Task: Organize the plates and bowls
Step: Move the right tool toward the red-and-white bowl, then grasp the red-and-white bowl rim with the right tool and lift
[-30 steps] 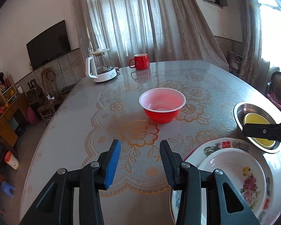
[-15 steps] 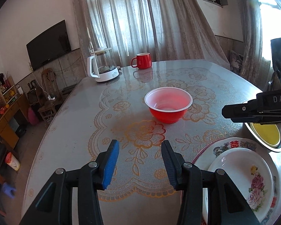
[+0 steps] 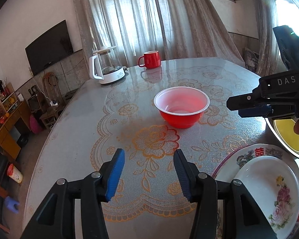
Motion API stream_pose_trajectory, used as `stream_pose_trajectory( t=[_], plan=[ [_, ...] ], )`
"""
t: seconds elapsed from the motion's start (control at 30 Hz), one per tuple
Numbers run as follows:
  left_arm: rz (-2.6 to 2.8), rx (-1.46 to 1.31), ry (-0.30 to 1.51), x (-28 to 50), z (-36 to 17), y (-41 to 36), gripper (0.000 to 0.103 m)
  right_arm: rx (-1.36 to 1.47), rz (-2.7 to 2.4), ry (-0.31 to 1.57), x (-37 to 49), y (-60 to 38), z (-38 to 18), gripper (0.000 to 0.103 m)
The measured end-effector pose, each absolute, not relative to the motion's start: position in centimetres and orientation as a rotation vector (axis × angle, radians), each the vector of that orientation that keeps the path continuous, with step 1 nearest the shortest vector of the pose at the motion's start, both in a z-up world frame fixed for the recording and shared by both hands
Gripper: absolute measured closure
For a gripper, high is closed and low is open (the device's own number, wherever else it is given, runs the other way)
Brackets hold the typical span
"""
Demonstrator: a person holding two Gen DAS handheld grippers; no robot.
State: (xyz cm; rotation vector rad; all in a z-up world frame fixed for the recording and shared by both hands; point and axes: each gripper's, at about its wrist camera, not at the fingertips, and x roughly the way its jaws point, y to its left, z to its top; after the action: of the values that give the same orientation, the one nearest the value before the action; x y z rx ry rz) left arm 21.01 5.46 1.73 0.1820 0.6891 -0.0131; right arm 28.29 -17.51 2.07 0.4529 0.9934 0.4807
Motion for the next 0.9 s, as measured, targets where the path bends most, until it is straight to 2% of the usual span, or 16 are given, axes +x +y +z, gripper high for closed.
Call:
stream_pose_trajectory(
  t=[0.43, 0.7, 0.77, 0.8, 0.87, 0.9],
  plan=[
    [-0.044, 0.194, 0.723, 23.6, 0.6, 5.1, 0.048, 0.489, 0.456, 1.004, 31.3, -17.5, 1.1, 0.063],
    [-0.076, -0.043, 0.838, 29.7, 0.9, 8.0, 0.048, 0.533, 0.427, 1.002, 33.1, -17.4, 0.8, 0.063],
    [-0.078, -0.112, 0.877, 31.3, 0.7, 9.0, 0.051, 0.542, 0.419, 0.998, 33.5, -17.4, 0.8, 0.063],
    [-0.087, -0.151, 0.89, 32.0, 0.6, 9.4, 0.054, 0.546, 0.412, 0.999, 33.7, -17.4, 0.7, 0.067],
    [-0.101, -0.226, 0.922, 33.3, 0.2, 10.0, 0.067, 0.537, 0.409, 1.002, 34.1, -17.2, 0.6, 0.072],
    [-0.113, -0.256, 0.926, 33.8, 0.2, 10.1, 0.067, 0.528, 0.4, 1.005, 34.3, -17.1, 0.5, 0.075]
  ],
)
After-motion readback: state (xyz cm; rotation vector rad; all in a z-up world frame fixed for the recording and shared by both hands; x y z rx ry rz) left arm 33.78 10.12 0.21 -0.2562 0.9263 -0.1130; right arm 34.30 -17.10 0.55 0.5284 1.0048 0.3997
